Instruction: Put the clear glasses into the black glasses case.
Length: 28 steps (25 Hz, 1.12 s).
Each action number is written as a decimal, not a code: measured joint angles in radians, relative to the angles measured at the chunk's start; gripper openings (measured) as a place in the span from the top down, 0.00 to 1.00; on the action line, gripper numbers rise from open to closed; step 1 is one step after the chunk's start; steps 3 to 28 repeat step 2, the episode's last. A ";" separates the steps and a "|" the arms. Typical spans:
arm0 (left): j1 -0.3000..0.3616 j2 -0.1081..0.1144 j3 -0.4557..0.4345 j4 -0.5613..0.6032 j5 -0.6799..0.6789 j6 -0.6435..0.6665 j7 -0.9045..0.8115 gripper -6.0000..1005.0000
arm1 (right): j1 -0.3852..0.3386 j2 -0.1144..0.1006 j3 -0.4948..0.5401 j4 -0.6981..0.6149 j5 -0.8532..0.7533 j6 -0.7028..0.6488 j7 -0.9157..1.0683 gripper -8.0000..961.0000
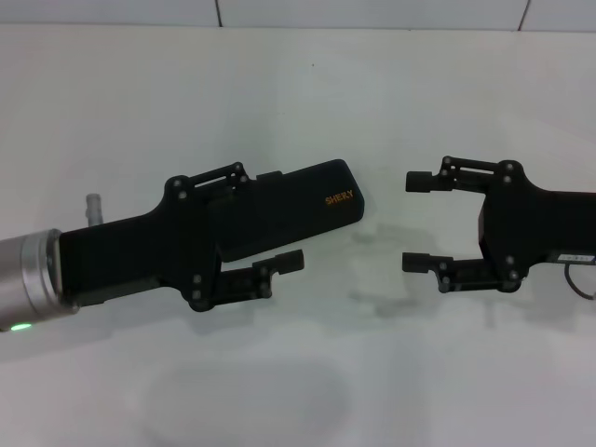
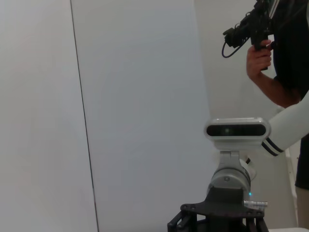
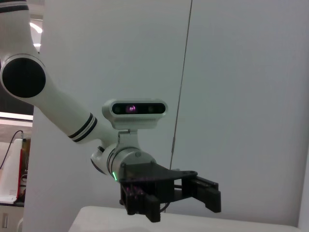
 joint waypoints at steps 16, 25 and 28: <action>0.002 -0.002 0.000 0.000 0.000 0.000 0.008 0.26 | 0.002 0.001 0.000 0.001 0.003 0.000 -0.002 0.20; 0.002 -0.002 0.000 0.000 0.000 0.000 0.008 0.26 | 0.002 0.001 0.000 0.001 0.003 0.000 -0.002 0.20; 0.002 -0.002 0.000 0.000 0.000 0.000 0.008 0.26 | 0.002 0.001 0.000 0.001 0.003 0.000 -0.002 0.20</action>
